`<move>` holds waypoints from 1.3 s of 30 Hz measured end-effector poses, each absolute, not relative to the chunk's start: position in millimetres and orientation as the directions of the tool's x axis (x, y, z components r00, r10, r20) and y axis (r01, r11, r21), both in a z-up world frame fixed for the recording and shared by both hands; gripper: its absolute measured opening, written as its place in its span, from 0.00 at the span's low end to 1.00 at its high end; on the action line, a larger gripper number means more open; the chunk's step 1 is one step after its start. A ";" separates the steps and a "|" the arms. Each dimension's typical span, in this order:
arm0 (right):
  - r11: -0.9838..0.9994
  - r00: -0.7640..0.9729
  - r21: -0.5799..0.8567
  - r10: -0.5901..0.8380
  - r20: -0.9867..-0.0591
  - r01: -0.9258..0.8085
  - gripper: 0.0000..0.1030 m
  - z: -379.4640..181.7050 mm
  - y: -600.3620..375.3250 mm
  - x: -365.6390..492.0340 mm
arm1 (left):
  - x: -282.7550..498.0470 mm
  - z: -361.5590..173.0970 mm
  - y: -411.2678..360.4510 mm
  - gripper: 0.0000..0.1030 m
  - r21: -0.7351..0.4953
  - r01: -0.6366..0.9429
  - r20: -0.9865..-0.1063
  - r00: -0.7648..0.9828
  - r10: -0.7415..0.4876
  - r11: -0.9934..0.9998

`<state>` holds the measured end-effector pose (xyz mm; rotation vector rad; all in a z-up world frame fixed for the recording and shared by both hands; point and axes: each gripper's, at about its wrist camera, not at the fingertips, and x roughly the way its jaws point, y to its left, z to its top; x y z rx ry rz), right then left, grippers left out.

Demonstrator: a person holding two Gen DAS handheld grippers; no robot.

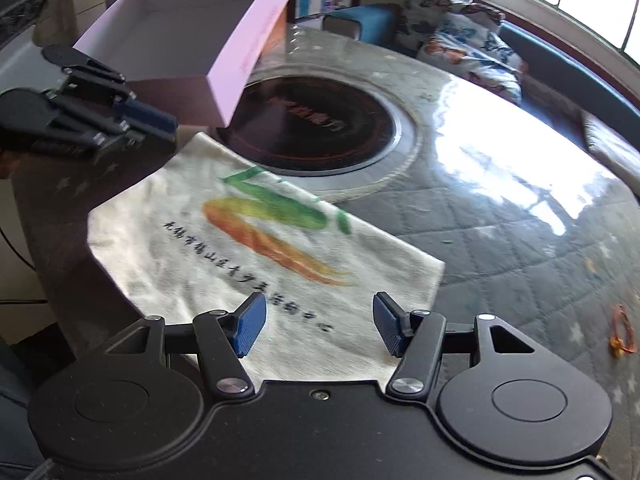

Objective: Fold shopping bag

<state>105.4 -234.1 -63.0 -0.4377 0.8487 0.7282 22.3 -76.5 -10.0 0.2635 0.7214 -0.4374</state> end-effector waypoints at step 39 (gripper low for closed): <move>0.723 0.442 -0.038 0.380 -0.813 -0.690 0.69 -87.6 -233.4 154.4 | 23.6 -46.1 -77.5 0.16 0.155 0.558 -0.761 0.594 -0.262 0.815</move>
